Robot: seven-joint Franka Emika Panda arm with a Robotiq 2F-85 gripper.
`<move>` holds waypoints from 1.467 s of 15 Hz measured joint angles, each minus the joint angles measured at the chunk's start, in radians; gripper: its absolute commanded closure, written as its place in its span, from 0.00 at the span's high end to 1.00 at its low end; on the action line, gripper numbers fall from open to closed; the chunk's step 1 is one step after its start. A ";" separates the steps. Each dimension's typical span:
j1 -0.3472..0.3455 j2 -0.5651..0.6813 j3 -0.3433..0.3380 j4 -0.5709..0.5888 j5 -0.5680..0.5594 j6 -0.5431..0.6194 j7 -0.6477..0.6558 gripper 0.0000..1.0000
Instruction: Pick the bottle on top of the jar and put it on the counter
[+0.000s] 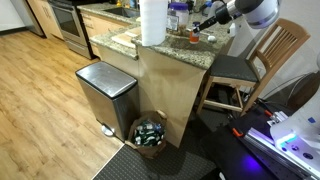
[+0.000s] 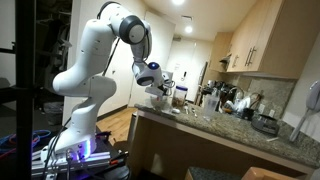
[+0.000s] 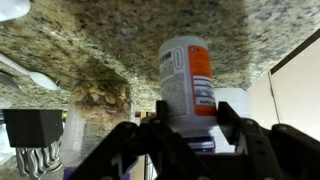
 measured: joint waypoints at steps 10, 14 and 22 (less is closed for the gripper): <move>0.125 -0.086 -0.201 -0.003 -0.103 0.058 0.000 0.49; 0.117 -0.116 -0.249 -0.015 -0.287 0.047 0.146 0.90; 0.013 -0.031 -0.197 -0.037 -0.468 -0.003 0.414 1.00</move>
